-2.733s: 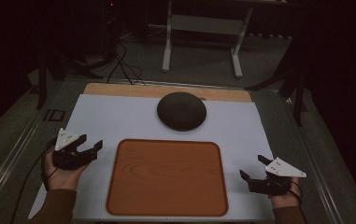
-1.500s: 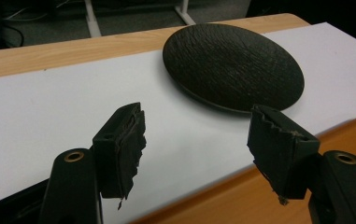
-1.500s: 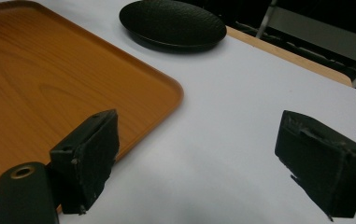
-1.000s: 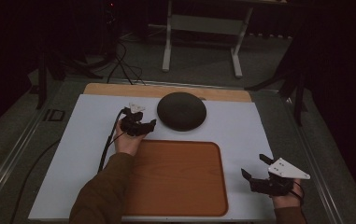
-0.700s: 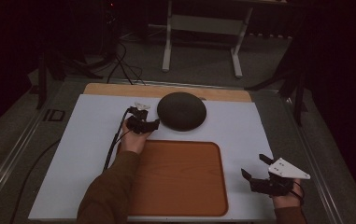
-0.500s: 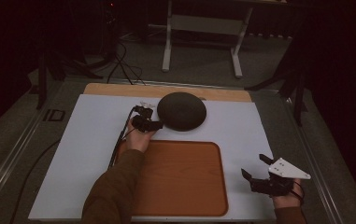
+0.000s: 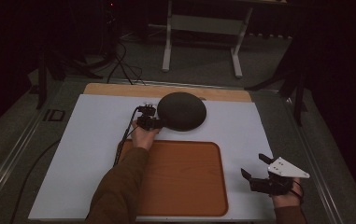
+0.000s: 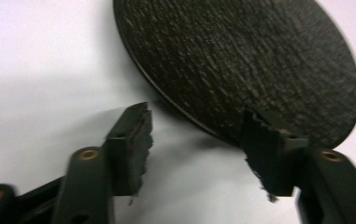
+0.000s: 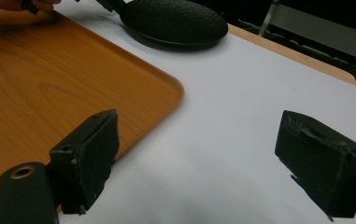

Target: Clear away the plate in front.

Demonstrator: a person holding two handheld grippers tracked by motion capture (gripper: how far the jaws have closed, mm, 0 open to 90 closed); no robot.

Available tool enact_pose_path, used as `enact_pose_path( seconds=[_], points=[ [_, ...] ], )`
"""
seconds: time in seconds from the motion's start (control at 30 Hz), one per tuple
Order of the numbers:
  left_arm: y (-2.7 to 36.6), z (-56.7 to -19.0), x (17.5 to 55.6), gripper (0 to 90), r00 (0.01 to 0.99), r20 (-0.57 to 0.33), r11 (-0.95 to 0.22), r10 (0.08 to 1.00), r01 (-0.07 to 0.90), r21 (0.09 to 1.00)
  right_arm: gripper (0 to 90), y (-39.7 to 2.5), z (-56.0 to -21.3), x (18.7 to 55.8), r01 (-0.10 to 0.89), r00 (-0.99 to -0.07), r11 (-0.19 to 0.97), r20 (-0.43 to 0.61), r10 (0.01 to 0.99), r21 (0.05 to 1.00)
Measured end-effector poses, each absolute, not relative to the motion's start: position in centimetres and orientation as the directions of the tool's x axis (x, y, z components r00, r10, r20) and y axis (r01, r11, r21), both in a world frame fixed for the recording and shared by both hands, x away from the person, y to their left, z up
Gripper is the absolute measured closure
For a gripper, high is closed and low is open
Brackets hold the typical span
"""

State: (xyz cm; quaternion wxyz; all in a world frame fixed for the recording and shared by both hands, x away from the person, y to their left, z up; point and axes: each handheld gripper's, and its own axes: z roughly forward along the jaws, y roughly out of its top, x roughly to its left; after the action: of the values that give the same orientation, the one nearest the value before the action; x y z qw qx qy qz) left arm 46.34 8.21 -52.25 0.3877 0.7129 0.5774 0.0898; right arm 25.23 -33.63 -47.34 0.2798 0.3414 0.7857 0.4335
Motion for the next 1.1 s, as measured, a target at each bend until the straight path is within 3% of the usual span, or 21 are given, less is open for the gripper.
enact_pose_path(
  seconds=[0.27, 0.5, 1.1],
  points=[
    [7.9, -53.2, 47.1, 49.1, 0.275, -0.468, 0.064, 0.840, 0.805, 0.589, 13.3, -33.7, -47.3, 25.2, 0.297, -0.610, 0.392, -0.143, 0.780, 0.871],
    [9.0, -53.5, 47.8, 61.3, 0.172, -0.597, 0.194, 0.784, 0.845, 0.498, 13.4, -33.6, -47.4, 25.3, 0.298, -0.614, 0.405, -0.151, 0.775, 0.864],
    [8.6, -53.5, 48.2, 74.7, 0.095, -0.746, 0.368, 0.659, 0.825, 0.430, 13.4, -33.5, -47.4, 25.4, 0.301, -0.627, 0.425, -0.159, 0.763, 0.854]
  ],
)
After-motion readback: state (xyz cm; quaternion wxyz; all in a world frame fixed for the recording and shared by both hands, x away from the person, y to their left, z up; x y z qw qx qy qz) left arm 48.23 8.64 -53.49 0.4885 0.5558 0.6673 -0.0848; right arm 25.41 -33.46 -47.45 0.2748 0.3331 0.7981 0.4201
